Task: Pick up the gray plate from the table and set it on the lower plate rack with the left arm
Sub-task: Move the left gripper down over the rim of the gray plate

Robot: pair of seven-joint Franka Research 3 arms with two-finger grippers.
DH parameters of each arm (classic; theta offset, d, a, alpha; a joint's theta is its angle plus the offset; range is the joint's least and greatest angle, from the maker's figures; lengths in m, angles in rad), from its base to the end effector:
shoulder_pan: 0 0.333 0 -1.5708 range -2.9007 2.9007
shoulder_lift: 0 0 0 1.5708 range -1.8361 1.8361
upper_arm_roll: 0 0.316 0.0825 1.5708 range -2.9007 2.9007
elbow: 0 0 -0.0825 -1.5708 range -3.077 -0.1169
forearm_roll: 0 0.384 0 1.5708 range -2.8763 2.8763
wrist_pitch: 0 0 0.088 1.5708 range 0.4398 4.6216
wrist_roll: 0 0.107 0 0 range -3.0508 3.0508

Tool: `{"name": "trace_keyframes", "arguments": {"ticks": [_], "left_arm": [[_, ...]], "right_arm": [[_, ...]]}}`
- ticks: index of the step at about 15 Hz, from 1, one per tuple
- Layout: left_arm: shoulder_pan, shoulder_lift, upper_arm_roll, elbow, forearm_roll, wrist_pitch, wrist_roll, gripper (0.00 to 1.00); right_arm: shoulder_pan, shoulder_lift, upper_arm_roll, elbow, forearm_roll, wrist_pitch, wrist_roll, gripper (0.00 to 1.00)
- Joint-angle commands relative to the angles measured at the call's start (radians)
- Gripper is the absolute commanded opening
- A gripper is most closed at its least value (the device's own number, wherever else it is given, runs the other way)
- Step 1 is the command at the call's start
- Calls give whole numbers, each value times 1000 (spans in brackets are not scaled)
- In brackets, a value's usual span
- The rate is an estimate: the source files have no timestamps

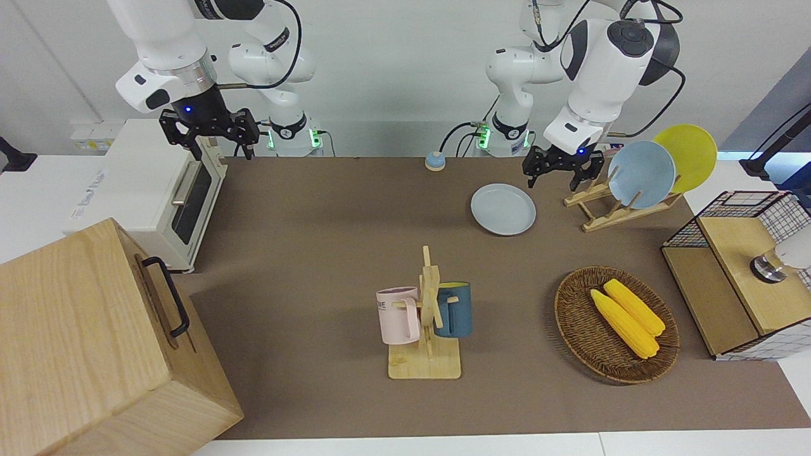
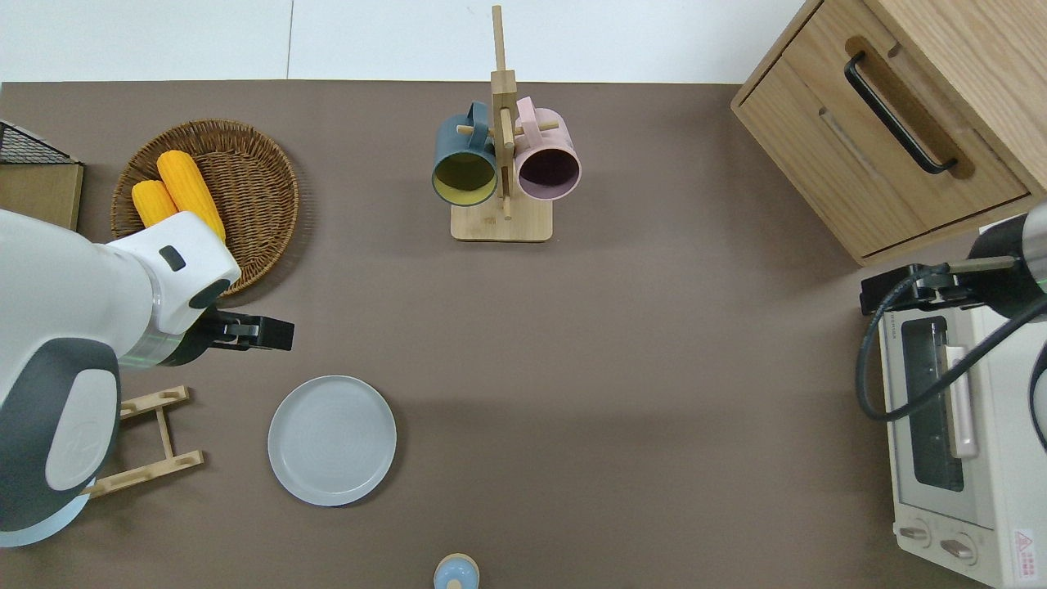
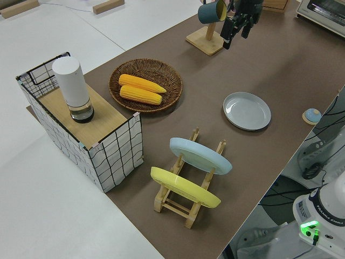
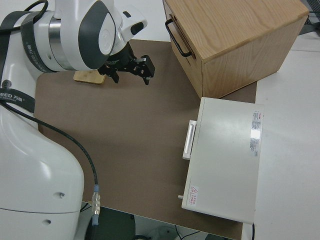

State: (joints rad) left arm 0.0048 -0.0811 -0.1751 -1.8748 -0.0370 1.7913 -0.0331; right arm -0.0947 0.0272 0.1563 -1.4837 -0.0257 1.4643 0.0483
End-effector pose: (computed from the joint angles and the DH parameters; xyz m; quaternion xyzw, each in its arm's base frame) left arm 0.5286 -0.0968 0.5423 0.9979 -0.0642 -0.0029 0.0107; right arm 0.5515 0.0297 0.6412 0.9997 0.0056 -0.0225 0.0119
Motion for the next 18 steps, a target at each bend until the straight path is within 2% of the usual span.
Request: {"name": "trace_keyframes", "arguments": {"ticks": [1,8,15,18], "left_arm": [[-6,-8,16,-21,18,-32,57,998],[-9,-11,9,-32,20,-36,58,1000],[4,-11,19,-43,19,-65,157,998],[32,-11,19,-56,17,-66,156,998]], "right_arm": [[7,0,-6,6,3,-1,4,983],[7,0,-6,6,3,-1,4,983],[7,0,-6,6,3,-1,4,983],[7,0,-6,6,3,-1,4,983]]}}
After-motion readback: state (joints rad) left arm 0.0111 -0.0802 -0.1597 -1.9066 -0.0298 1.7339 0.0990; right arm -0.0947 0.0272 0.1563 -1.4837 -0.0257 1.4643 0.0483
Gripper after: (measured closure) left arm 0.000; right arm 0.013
